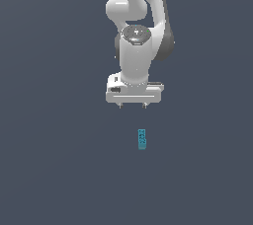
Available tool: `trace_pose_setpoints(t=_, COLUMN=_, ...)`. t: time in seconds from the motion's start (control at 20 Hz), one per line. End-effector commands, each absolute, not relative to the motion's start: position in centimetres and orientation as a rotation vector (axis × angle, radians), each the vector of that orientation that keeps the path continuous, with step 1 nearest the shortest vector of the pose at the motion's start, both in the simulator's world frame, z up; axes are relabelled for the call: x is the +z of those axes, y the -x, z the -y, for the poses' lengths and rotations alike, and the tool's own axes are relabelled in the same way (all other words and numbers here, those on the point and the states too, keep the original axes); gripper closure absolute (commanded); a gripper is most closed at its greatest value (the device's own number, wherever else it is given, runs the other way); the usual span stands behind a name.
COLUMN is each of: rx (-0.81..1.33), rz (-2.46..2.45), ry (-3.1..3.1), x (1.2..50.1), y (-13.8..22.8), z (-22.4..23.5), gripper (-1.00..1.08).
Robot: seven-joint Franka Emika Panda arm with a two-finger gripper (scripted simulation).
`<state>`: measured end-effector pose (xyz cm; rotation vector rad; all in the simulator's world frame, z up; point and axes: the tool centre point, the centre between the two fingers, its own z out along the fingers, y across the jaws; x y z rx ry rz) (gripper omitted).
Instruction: Pick up the object and move it to a goal position.
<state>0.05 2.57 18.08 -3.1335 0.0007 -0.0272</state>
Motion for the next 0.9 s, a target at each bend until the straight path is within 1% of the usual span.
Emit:
trace_pose_setpoints(t=0.0, rx=-0.021, rz=0.004, ry=3.133, x=17.9, y=0.0, z=-3.0, gripper=-0.92)
trace_pose_setpoints(t=0.45, rx=-0.021, rz=0.002, ry=3.134, x=17.7, y=-0.3, z=-3.1, gripper=-0.92)
trace_pose_setpoints(t=0.85, rx=-0.016, rz=-0.008, ry=3.135, x=15.5, y=-2.3, z=-4.0, gripper=-0.92)
